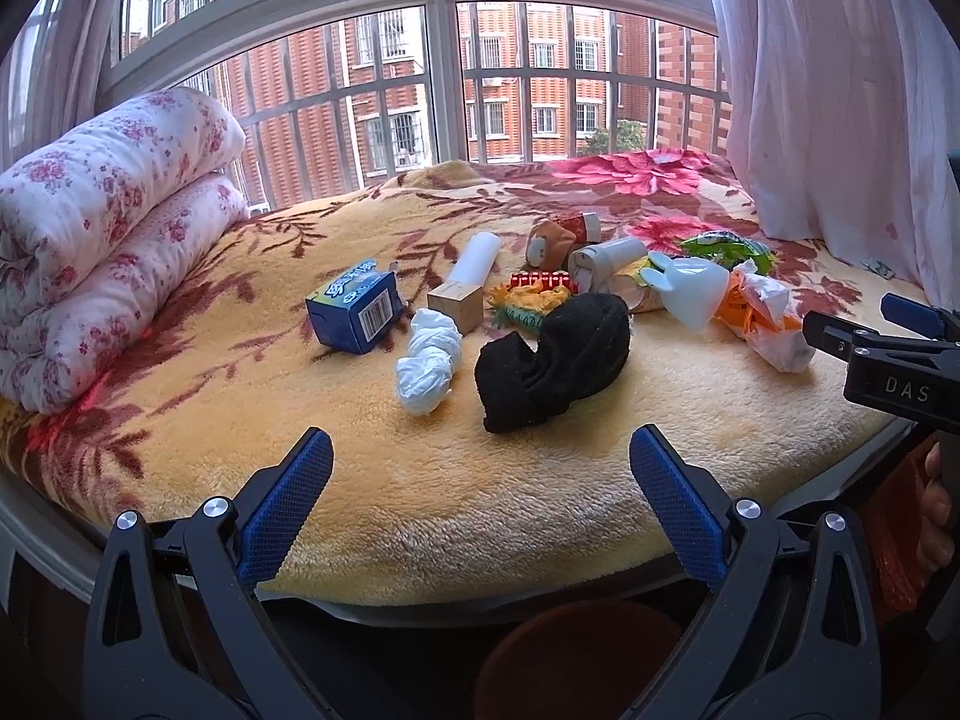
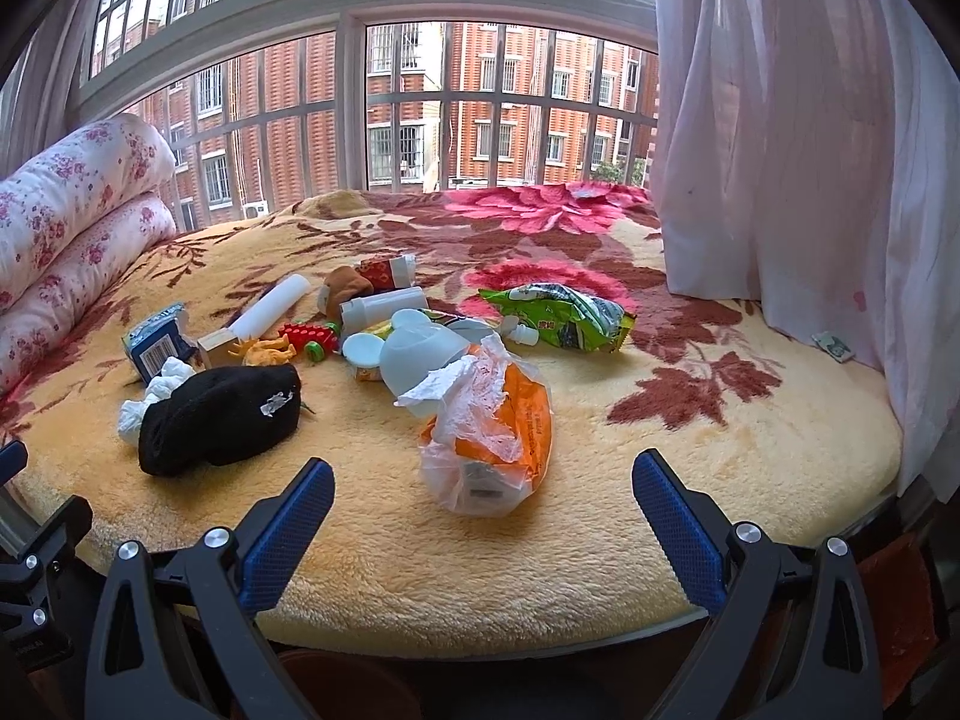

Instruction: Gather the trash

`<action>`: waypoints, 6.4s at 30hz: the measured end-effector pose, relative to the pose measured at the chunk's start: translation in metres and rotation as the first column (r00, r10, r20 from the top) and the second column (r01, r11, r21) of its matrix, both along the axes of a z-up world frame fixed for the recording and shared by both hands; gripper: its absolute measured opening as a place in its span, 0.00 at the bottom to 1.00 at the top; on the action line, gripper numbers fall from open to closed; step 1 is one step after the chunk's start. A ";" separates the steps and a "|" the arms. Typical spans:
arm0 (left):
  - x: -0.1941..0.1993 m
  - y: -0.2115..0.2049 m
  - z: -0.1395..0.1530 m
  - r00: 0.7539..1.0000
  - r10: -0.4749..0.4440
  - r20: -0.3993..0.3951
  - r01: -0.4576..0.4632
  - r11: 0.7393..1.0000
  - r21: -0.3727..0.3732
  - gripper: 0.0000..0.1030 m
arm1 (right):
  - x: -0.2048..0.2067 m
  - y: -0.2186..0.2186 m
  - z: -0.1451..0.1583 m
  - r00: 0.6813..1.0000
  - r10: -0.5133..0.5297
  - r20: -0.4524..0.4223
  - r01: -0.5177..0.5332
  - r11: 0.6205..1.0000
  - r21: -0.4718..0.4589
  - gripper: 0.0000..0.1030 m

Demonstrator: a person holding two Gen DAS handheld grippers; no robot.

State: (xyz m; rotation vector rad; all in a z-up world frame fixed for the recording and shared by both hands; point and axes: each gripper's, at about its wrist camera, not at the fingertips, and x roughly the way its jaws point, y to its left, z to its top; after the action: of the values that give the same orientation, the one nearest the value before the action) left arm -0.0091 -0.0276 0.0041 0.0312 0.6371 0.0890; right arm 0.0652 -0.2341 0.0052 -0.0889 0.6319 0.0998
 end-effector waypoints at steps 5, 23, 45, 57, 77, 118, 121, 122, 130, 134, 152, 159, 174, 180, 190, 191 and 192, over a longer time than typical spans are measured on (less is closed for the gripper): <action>0.003 0.002 -0.005 1.000 -0.004 -0.006 0.004 1.000 -0.009 0.94 | 0.006 0.002 -0.004 1.000 -0.001 -0.011 0.001 1.000 0.000 0.95; 0.029 0.008 -0.015 1.000 -0.015 -0.017 0.014 0.999 -0.041 0.94 | 0.051 -0.009 -0.015 0.996 0.055 -0.065 -0.050 0.995 0.083 0.95; 0.051 0.009 -0.015 0.985 -0.171 0.013 0.171 0.984 -0.051 0.94 | 0.086 -0.023 -0.042 0.980 0.114 -0.165 -0.091 0.986 0.142 0.20; 0.084 -0.043 0.002 0.948 -0.319 0.013 0.317 0.945 0.084 0.94 | 0.027 -0.044 -0.020 0.990 0.117 -0.077 -0.103 0.979 0.175 0.21; 0.109 -0.025 -0.026 0.974 -0.178 -0.141 0.165 0.981 -0.101 0.31 | 0.030 -0.021 -0.021 0.987 0.139 -0.082 -0.127 0.983 0.136 0.22; -0.040 0.008 -0.149 0.856 -0.223 -0.466 0.121 0.963 -0.240 0.68 | -0.098 0.070 -0.181 0.707 0.401 -0.583 -0.478 0.878 0.025 0.83; -0.040 0.013 -0.145 0.864 -0.214 -0.456 0.117 0.966 -0.232 0.69 | -0.097 0.064 -0.180 0.708 0.397 -0.584 -0.466 0.884 0.035 0.83; -0.041 0.015 -0.143 0.867 -0.214 -0.449 0.115 0.965 -0.237 0.69 | -0.096 0.060 -0.178 0.713 0.392 -0.581 -0.460 0.887 0.033 0.83; -0.053 0.026 -0.080 0.934 -0.196 -0.300 0.130 0.965 -0.226 0.71 | -0.094 0.028 -0.097 0.792 0.444 -0.420 -0.454 0.887 0.081 0.78; -0.053 0.032 -0.040 0.971 -0.164 -0.175 0.132 0.974 -0.184 0.80 | -0.064 0.008 -0.030 0.853 0.449 -0.267 -0.426 0.893 0.143 0.78; 0.059 0.055 -0.023 0.991 -0.071 -0.110 0.054 0.988 -0.145 0.81 | 0.170 -0.003 -0.057 0.897 0.288 -0.335 -0.023 0.788 0.616 0.37; 0.086 0.060 -0.037 0.987 -0.051 -0.150 0.026 0.986 -0.168 0.81 | 0.148 0.008 -0.033 0.929 0.291 -0.229 -0.124 0.827 0.548 0.14; 0.142 0.049 -0.057 0.973 0.067 -0.219 -0.094 0.989 -0.114 0.32 | 0.041 -0.012 -0.007 0.957 0.278 -0.087 -0.225 0.895 0.385 0.14; 0.082 0.029 -0.018 0.992 0.014 -0.125 -0.028 0.994 -0.109 0.31 | 0.008 -0.006 0.003 0.947 0.315 -0.065 -0.271 0.891 0.363 0.14; -0.031 -0.003 0.017 0.998 -0.033 -0.062 0.029 0.997 -0.070 0.31 | -0.066 0.010 0.000 0.905 0.409 -0.120 -0.356 0.880 0.315 0.14; -0.040 -0.004 0.012 0.997 -0.034 -0.066 0.029 0.997 -0.067 0.31 | -0.077 0.012 -0.005 0.898 0.420 -0.129 -0.367 0.879 0.304 0.14; -0.045 -0.006 0.008 0.997 -0.032 -0.072 0.027 0.998 -0.063 0.31 | -0.084 0.013 -0.008 0.894 0.426 -0.140 -0.372 0.879 0.300 0.14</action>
State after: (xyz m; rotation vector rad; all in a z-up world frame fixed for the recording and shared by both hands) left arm -0.0544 -0.0332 0.0122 -0.0165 0.7121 0.0396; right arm -0.0190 -0.2212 -0.0027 0.0531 0.7918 0.6034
